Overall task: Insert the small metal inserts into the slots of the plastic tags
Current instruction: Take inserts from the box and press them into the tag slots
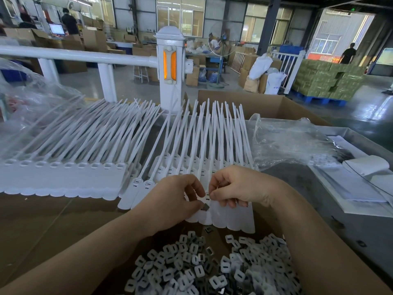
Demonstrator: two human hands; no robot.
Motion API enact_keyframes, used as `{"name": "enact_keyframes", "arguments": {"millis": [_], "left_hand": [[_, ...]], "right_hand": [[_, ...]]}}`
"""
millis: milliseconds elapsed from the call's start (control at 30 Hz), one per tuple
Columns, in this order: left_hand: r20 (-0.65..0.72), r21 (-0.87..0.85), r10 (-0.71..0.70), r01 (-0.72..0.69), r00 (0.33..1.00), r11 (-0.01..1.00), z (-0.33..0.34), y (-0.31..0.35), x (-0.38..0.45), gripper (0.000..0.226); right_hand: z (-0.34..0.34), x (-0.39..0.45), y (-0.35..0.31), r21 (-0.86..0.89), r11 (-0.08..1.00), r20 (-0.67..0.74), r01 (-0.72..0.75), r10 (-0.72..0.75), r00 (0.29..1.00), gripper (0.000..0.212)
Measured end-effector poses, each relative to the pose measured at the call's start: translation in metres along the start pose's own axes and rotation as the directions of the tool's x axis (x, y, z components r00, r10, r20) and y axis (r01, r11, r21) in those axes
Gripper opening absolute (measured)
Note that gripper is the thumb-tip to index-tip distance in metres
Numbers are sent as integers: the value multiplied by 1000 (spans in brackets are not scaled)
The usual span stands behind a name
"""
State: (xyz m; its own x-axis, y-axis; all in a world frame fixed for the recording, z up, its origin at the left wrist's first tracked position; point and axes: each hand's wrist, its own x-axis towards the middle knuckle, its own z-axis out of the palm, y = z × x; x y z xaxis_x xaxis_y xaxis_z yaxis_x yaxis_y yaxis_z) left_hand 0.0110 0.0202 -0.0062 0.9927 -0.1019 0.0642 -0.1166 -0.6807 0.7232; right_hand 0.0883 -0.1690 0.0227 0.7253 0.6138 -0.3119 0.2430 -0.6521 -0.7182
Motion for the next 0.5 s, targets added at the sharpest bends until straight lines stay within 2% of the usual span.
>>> {"name": "enact_keyframes", "arguments": {"millis": [133, 333, 433, 500], "left_hand": [[26, 153, 49, -52, 998, 987, 2, 4, -3, 15], [8, 237, 102, -101, 995, 966, 6, 4, -2, 6], [12, 221, 94, -94, 996, 971, 5, 1, -1, 8], [-4, 99, 34, -34, 999, 995, 3, -1, 0, 12]], "right_hand": [[1, 0, 0, -4, 1000, 6, 5, -5, 1000, 4], [1, 0, 0, -18, 1000, -4, 8, -9, 1000, 3], [1, -1, 0, -8, 1000, -8, 6, -6, 1000, 3], [1, -1, 0, 7, 1000, -12, 8, -8, 1000, 3]]}}
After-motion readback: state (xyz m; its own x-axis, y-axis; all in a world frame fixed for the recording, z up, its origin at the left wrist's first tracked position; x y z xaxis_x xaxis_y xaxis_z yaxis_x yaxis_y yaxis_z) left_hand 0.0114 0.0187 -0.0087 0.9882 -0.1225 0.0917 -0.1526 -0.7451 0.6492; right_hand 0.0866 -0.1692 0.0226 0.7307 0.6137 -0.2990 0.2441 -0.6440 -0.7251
